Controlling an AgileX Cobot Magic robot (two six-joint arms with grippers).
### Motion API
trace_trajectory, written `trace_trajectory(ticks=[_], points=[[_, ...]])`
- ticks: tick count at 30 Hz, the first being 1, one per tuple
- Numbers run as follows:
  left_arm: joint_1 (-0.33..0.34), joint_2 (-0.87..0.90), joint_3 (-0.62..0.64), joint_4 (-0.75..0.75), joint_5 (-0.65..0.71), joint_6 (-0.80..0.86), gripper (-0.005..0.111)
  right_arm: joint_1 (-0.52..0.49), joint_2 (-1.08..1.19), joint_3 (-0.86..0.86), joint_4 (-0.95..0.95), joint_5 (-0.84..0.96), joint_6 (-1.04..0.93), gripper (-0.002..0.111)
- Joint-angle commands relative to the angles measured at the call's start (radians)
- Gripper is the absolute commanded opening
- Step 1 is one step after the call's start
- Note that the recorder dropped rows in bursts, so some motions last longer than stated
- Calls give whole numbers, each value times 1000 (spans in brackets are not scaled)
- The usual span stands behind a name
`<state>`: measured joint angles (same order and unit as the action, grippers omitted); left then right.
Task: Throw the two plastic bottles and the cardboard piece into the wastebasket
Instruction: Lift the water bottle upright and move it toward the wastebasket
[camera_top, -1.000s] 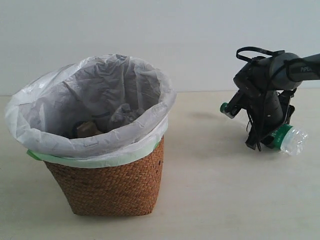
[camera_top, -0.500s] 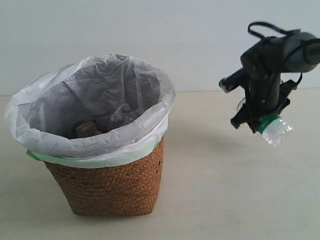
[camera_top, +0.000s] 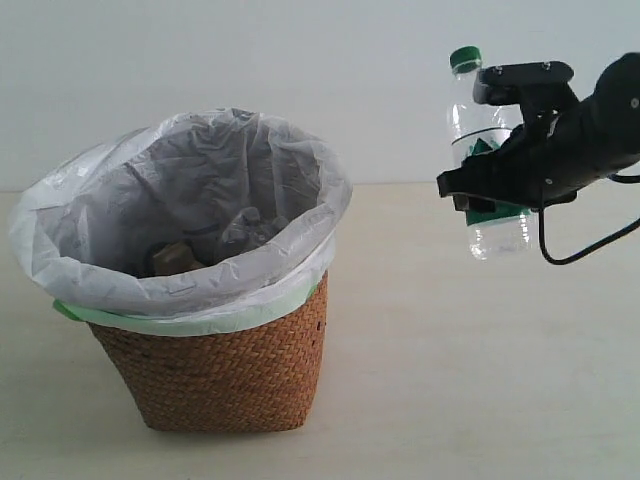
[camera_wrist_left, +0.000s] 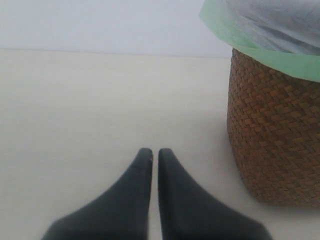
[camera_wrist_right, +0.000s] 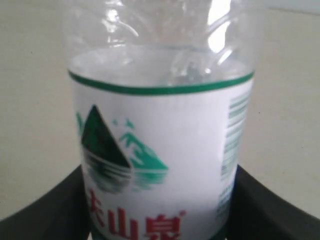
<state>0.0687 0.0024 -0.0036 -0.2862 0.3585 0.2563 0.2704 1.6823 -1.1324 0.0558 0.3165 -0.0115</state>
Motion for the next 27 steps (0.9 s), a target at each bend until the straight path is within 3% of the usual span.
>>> trace_trajectory(ticks=[1,5,11,17,21,27], points=[[3,-2,4,3,1,5,4,30,-160,2,31,-90,37,0],[3,-2,4,3,1,5,4,155,-316,-38,43,-109,26,0],[3,-2,4,3,1,5,4,314,-344,-55,129,-116,34,0],[3,-2,4,3,1,5,4,517,-356,-71,223,-186,-87,0],[3,-2,4,3,1,5,4,483,-369,-78,223,-144,-75,0],[3,-2,4,3,1,5,4,236,-374,-78,134,14,-19,0]])
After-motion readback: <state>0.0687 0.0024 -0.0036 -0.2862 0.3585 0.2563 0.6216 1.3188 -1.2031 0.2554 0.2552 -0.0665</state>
